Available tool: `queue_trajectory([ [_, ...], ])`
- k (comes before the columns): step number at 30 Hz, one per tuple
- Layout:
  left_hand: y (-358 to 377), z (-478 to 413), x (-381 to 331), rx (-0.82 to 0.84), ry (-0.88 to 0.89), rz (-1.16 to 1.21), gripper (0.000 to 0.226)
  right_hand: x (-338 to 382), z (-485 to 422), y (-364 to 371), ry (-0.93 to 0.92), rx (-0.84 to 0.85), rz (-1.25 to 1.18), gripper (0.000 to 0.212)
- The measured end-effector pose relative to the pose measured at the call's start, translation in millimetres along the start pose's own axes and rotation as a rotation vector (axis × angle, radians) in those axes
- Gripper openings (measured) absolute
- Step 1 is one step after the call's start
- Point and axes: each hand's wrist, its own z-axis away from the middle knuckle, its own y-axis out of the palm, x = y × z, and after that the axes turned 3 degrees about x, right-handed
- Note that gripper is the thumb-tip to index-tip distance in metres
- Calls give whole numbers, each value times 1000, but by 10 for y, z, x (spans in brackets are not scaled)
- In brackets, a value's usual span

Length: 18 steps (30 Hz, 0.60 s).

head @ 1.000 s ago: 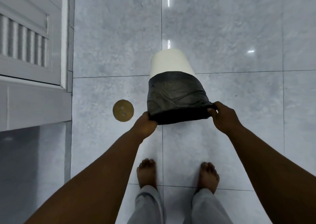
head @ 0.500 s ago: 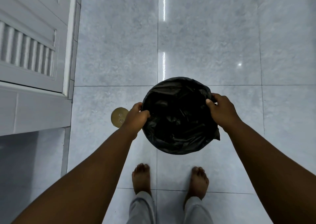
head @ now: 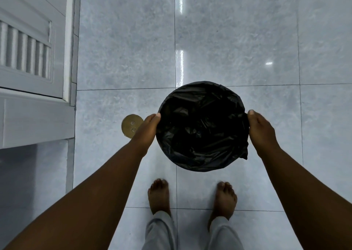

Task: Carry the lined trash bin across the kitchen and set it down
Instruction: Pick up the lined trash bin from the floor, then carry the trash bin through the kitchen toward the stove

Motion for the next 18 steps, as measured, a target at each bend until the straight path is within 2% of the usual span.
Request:
queue_trajectory([
  [3, 78, 23, 118, 163, -113, 126, 56, -238, 32, 100, 174, 308, -287, 93],
  [5, 136, 72, 144, 191, -124, 233, 58, -278, 101, 152, 197, 446, -408, 95],
  [11, 21, 457, -274, 135, -25, 280, 59, 131, 401, -188, 150, 445, -443, 88],
  [14, -78, 840, -803, 146, 76, 340, 62, 696, 710, -598, 59, 447, -466, 73],
  [18, -140, 1539, -1692, 139, 228, 533, 63, 1608, 1210, -1276, -48, 432, -487, 62],
])
